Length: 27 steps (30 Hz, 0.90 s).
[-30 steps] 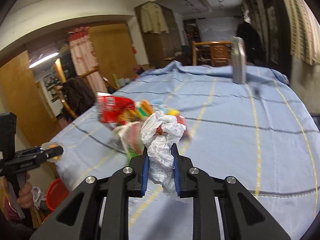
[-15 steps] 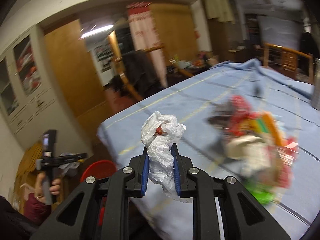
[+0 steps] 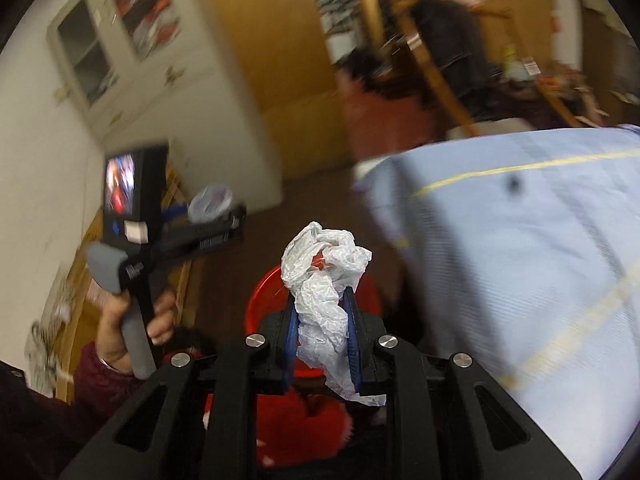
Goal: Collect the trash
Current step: 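Carry both items to the red wastebasket and open both grippers over it, then move both grippers back over the trash pile on the table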
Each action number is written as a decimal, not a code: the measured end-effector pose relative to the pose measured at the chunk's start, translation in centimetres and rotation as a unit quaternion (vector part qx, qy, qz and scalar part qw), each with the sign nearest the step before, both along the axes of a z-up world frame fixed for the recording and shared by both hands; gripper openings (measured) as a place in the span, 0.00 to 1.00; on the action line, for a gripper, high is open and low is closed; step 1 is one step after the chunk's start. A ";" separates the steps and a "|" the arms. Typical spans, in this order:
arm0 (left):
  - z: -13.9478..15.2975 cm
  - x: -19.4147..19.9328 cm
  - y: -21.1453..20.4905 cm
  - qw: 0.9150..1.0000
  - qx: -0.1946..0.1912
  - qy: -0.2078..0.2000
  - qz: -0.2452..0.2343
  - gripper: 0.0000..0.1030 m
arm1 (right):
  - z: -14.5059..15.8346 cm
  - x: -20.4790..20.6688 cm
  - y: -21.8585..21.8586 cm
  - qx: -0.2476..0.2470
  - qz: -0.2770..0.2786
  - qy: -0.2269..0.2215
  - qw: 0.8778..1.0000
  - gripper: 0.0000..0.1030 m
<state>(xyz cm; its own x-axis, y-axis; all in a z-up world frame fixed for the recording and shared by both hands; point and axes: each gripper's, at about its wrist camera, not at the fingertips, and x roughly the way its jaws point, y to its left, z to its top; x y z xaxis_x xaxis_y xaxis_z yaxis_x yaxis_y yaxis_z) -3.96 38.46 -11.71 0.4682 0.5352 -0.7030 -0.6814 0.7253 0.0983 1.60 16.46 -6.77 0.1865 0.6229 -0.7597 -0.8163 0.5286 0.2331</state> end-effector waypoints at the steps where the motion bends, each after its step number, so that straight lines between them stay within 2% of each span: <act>1: -0.2 -0.5 0.8 1.000 0.002 0.002 0.011 0.93 | -1.2 0.1 2.0 -0.013 0.014 0.012 1.000 0.22; 2: -0.3 -0.5 1.3 1.000 0.000 0.002 0.016 0.93 | -2.3 0.1 3.9 -0.024 0.031 0.025 0.999 0.22; 3: -0.5 -0.7 1.9 1.000 -0.006 0.000 0.020 0.93 | -3.2 0.1 4.8 -0.033 0.039 0.032 0.998 0.26; 4: -0.4 -1.3 2.0 1.000 -0.009 0.000 0.021 0.93 | -4.5 0.0 6.6 -0.053 0.049 0.039 0.997 0.33; 5: -0.5 -1.4 2.2 1.000 -0.010 0.000 0.021 0.93 | -5.3 0.3 7.6 -0.063 0.052 0.041 0.996 0.51; 6: -0.5 -1.6 2.4 1.000 -0.007 0.000 0.022 0.93 | -5.9 0.4 8.4 -0.070 0.052 0.041 0.995 0.56; 9: -0.2 -1.7 2.2 1.000 0.005 0.000 0.022 0.93 | -6.7 0.1 9.6 -0.080 0.045 0.038 0.995 0.56; 15: 0.8 -1.3 0.4 1.000 0.010 -0.014 -0.006 0.93 | -4.8 1.6 5.6 -0.059 0.017 0.017 0.998 0.56; 22: 3.2 -0.7 -4.4 0.997 0.035 -0.037 -0.059 0.93 | -0.2 1.6 -0.8 -0.003 -0.038 -0.028 0.999 0.58; 27: 5.6 -0.3 -8.9 0.991 0.056 -0.056 -0.108 0.93 | 3.1 0.6 -6.8 0.038 -0.088 -0.070 0.993 0.64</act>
